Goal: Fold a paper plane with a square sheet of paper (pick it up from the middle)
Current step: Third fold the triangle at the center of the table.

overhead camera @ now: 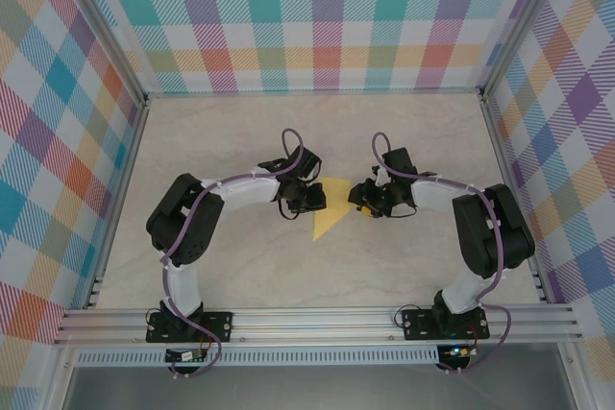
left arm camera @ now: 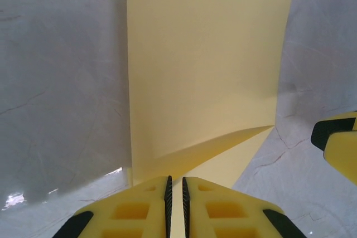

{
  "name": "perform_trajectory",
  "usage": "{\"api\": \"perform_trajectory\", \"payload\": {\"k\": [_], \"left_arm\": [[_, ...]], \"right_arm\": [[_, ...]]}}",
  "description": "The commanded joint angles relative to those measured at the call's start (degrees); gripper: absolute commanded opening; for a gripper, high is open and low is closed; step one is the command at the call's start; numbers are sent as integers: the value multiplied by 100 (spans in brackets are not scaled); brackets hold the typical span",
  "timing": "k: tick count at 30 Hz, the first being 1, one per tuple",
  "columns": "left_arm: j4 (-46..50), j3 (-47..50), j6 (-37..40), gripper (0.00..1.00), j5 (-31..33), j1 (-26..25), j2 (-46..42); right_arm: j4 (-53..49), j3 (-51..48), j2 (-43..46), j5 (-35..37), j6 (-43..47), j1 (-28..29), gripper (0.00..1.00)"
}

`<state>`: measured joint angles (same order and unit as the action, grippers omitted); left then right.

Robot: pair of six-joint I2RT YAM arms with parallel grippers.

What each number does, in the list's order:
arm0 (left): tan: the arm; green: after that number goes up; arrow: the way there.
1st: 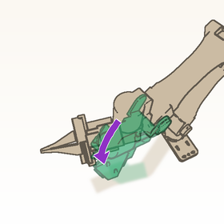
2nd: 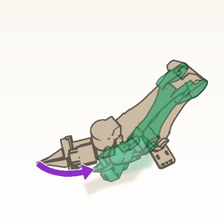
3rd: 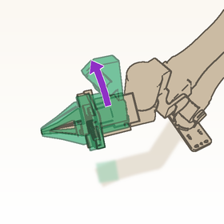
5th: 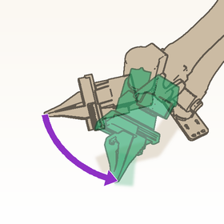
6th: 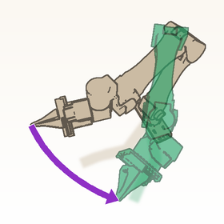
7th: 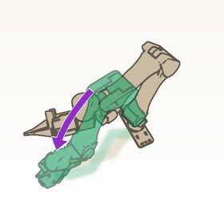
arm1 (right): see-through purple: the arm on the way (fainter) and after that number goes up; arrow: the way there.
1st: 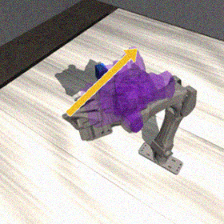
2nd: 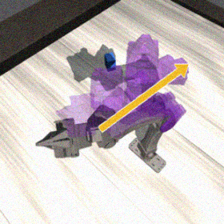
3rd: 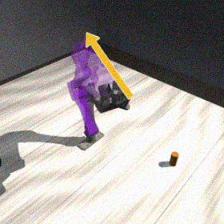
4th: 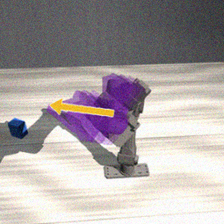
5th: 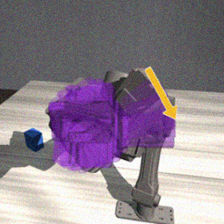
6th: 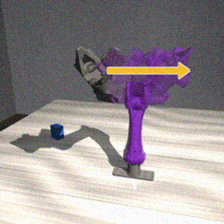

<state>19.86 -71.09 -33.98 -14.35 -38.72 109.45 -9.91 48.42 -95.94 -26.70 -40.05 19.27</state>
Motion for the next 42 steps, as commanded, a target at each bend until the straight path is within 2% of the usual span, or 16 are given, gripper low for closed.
{"api": "perform_trajectory", "payload": {"k": [1, 8, 12, 17, 30, 42], "left_arm": [[157, -139, 128, 17, -13, 75, -12], [268, -46, 137, 23, 146, 76, -685], [16, 138, 128, 21, -371, 58, -812], [-127, 219, 122, 18, -786, 40, -558], [461, -62, 194, 11, 95, 57, 308], [256, 253, 199, 10, -5, 58, 289]], "right_arm": [[99, 88, -139, -221, -21, 42, 41], [125, 93, -194, -231, -55, 42, 41], [240, 49, -192, -226, -90, 38, 42], [246, 75, -236, -256, -108, 42, 42], [339, 110, -352, -354, -178, 42, 45], [581, 263, -555, -634, -312, 85, 44]]}}
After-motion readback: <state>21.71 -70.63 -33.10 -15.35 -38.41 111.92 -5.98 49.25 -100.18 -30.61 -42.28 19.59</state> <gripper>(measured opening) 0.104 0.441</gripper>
